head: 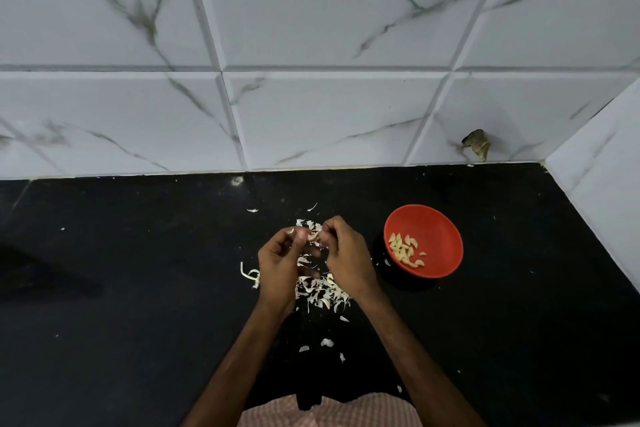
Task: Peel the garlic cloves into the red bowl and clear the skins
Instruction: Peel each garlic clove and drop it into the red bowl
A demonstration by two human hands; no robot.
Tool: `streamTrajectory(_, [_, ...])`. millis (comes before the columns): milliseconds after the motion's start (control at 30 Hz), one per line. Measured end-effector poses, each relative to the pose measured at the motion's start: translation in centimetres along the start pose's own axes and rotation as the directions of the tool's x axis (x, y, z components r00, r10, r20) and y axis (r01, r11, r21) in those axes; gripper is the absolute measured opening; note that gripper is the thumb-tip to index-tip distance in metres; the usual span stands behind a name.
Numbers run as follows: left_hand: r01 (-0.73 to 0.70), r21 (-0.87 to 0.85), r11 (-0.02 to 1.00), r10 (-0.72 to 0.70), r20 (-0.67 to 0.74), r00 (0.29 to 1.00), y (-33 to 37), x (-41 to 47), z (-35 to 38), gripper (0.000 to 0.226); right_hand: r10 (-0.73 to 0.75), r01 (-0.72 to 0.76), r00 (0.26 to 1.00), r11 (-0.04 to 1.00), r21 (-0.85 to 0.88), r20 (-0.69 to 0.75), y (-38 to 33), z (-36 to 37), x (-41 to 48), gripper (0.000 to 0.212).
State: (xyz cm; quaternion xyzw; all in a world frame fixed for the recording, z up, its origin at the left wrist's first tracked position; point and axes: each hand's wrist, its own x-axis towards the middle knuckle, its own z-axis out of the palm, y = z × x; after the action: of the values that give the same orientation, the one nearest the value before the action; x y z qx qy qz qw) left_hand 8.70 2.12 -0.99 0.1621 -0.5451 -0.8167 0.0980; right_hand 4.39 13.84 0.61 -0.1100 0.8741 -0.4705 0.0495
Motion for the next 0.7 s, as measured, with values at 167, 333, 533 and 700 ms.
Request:
streamTrajectory(167, [0.001,-0.088,0.996,0.001,0.022,1.0,1.1,0.4,0.1,0.028,0.034,-0.025,0.997,0.993,0.113,-0.074,1.0,-1.0,-0.1,0.007])
streamTrajectory(333, [-0.004,-0.036,0.999,0.005,0.024,1.0,0.9,0.3,-0.2,0.028,0.016,-0.006,0.998,0.989,0.149,-0.064,0.9,-1.5,-0.2,0.016])
streamTrajectory(533, [-0.013,-0.013,1.0,0.013,0.004,1.0,1.1,0.3,0.0,0.027,0.017,0.012,0.988,0.982,0.188,-0.151,0.1,-1.8,0.0,0.014])
streamTrajectory(700, [-0.017,-0.004,1.0,0.017,-0.034,0.999,0.9,0.3,0.0,0.024,-0.114,0.117,0.993,0.955,0.272,-0.028,-0.5,-1.7,0.1,0.011])
